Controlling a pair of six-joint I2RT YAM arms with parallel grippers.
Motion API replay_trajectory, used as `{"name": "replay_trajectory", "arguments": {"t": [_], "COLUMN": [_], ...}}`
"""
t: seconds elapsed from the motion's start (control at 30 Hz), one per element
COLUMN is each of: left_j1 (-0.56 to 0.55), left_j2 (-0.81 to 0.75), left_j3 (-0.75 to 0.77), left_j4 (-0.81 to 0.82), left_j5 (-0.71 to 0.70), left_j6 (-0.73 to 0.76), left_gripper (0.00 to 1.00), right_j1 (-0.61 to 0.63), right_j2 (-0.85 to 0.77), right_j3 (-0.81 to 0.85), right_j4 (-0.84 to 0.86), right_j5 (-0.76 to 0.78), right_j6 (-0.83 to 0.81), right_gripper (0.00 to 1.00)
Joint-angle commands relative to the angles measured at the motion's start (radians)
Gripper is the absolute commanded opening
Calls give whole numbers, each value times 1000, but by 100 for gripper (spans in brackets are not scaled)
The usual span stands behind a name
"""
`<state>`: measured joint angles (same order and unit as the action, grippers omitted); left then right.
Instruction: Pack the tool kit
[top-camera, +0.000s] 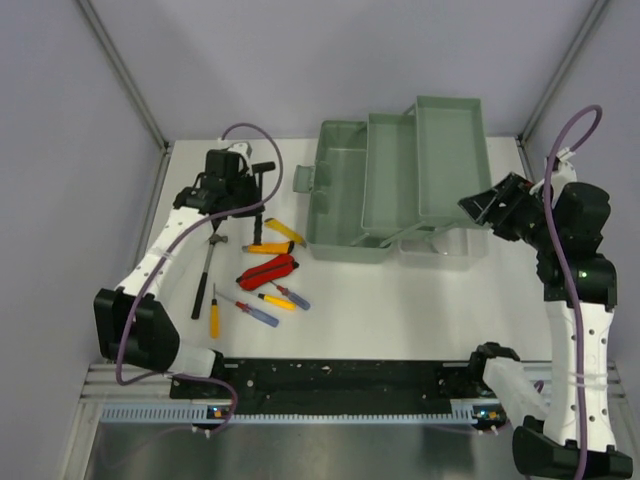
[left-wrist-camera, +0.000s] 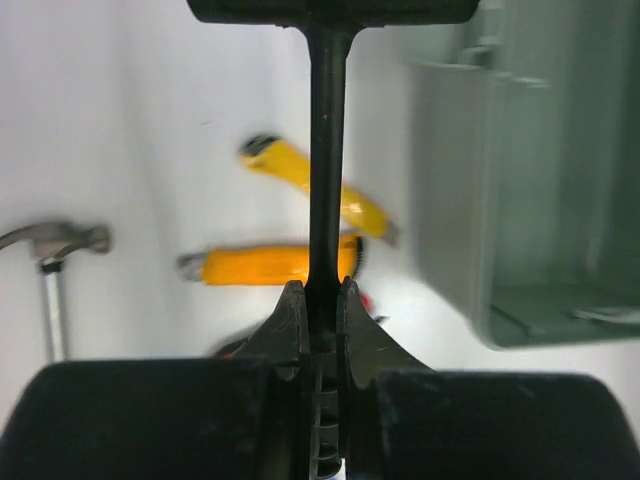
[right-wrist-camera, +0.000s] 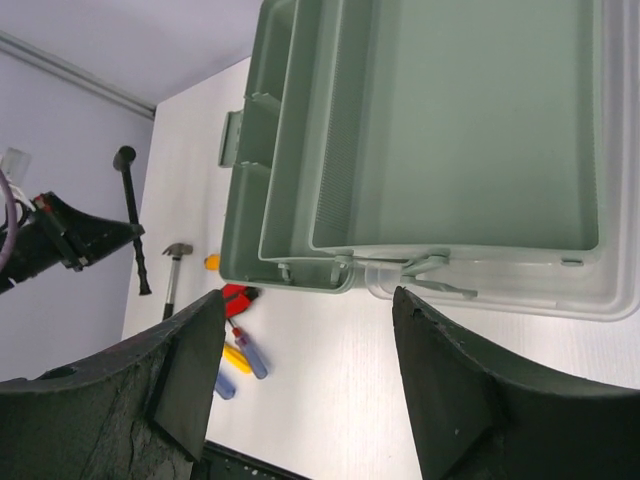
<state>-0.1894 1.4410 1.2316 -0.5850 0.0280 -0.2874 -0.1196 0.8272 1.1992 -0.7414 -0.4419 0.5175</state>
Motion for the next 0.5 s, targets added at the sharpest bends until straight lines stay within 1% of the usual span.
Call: {"name": "replay_trajectory", "arguments": {"t": [0.0, 0.1, 0.17, 0.2, 0.27, 0.37, 0.47], "left_j1": [-154, -234, -260, -268, -289, -308, -314], "left_j2": [-24, 24, 64, 87, 137, 226, 327], "left_j3": [124, 189, 206, 213, 227, 252, 310], "left_j4": [40, 65, 111, 135, 171, 244, 310], "left_j5": [113, 113, 121, 124, 86, 53, 101], "left_j6": [-48, -90, -140, -168, -238, -294, -317], "left_gripper": [0, 0, 0, 0, 0, 0, 0], "right_j1": [12, 12, 12, 12, 12, 12, 12], "right_j2": [-26, -65, -89, -102, -123, -137, -142], "right_j3": [-21, -64, -88, -104, -125, -139, -144], "right_j4": [66, 102, 119, 128, 145, 149, 151], "right_j5": [-37, -60, -72, -81, -93, -93, -100], "right_j6": [12, 36, 59, 67, 85, 93, 93], "right_gripper": [67, 67, 67, 67, 67, 67, 67]}}
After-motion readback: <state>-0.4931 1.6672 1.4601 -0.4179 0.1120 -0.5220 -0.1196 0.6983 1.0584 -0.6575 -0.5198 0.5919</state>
